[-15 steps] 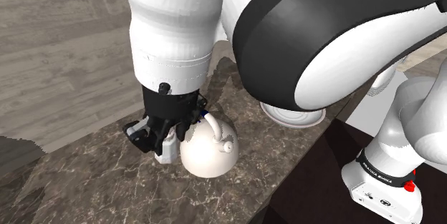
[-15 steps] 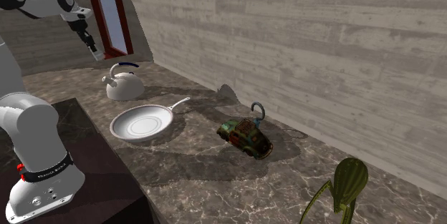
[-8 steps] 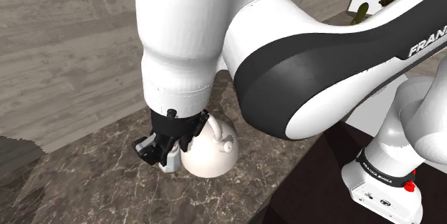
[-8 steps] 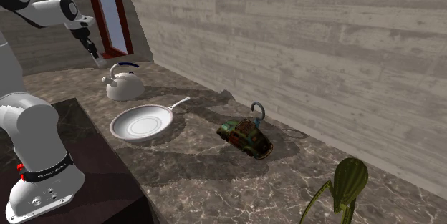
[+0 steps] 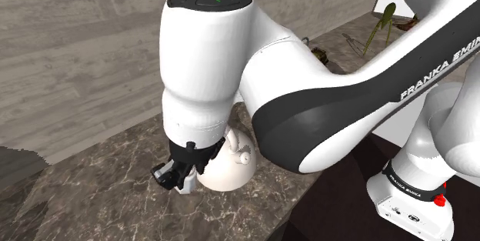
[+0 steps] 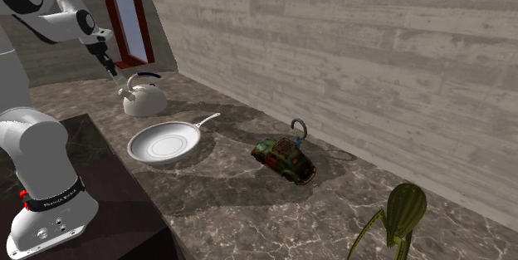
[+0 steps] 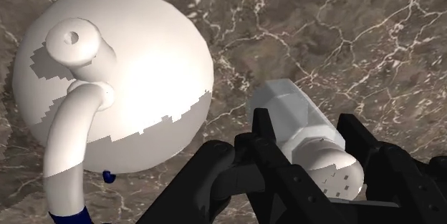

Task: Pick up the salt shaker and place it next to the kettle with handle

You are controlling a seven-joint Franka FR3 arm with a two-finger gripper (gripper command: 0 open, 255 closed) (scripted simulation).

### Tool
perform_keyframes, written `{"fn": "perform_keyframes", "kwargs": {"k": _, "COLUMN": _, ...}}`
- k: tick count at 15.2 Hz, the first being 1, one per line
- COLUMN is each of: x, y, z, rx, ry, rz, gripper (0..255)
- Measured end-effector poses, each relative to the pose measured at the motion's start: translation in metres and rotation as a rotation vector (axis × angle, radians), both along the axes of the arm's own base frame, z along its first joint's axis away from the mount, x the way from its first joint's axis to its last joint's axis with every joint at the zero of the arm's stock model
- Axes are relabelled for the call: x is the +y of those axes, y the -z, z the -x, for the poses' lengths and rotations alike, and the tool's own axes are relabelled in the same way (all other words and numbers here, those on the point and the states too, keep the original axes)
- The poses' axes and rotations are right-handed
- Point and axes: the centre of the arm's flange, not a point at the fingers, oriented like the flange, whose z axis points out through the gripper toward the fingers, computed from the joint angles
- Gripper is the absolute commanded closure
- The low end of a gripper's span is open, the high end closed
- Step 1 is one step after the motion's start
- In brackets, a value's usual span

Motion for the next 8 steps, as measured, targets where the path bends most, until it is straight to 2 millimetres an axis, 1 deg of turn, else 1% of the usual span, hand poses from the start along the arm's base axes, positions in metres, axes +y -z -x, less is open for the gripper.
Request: {"fn": "perform_keyframes", "kwargs": {"k": 8, "x": -0.001, "y": 0.041, "z": 0.001, "rx": 0.0, "ry": 0.0, "rz": 0.0, "gripper": 255}}
